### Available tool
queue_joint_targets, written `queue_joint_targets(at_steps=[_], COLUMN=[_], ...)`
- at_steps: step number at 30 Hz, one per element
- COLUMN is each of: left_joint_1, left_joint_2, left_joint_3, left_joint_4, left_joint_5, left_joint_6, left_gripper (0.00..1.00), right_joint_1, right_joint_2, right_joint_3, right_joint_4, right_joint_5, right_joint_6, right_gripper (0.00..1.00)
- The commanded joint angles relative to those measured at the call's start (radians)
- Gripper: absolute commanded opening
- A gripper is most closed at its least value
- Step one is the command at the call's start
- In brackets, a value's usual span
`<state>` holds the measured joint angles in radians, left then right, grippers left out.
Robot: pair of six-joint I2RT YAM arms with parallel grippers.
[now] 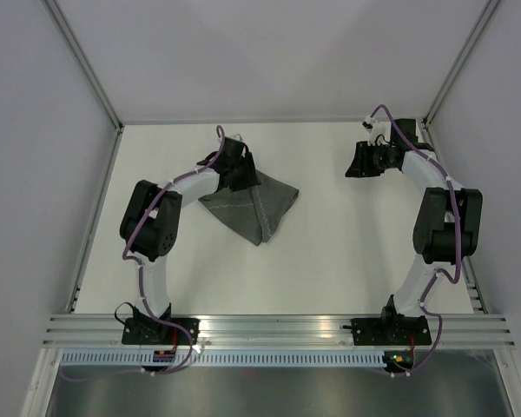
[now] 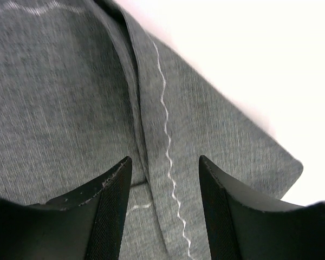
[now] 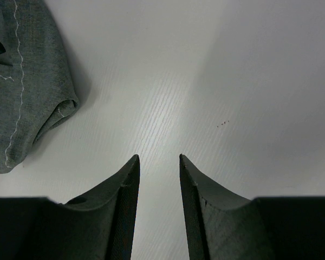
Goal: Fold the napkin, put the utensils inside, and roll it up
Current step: Roll the napkin with the utensil
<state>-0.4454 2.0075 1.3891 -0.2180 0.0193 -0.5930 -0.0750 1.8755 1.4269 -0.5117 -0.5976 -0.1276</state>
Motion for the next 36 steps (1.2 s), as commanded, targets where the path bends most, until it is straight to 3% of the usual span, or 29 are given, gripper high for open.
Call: queue_joint_targets(at_steps=[1,14,28,36], left_joint_1=[0.02,0.051,0.073,0.082], left_joint_2=[0.03,0.12,0.158,0.181], left_joint_3=[0.056,0.145,0.218,0.255], left_joint_4=[0.06,0.06,0.019,0.003], left_joint_5=[0.057,0.076,0.071,0.087], left_joint_6=[-0.064,-0.103,-0.073,-0.062], left_gripper=[0.58,0.51,0.2,0.14], right_joint_1=[-0.003,-0.005,-0.008,-0.011], right_joint_2=[-0.042,-0.042,-0.039,-0.036], right_joint_3=[0.006,0.012,0.017,0.02], right_joint_4=[0.009,0.002,0.002,-0.001], right_joint_5=[-0.016,-0.007,-0.001,-0.002], right_joint_6=[0.002,-0.004,-0.004,-0.004], right_gripper=[0.41,0.41,0.41,0.4])
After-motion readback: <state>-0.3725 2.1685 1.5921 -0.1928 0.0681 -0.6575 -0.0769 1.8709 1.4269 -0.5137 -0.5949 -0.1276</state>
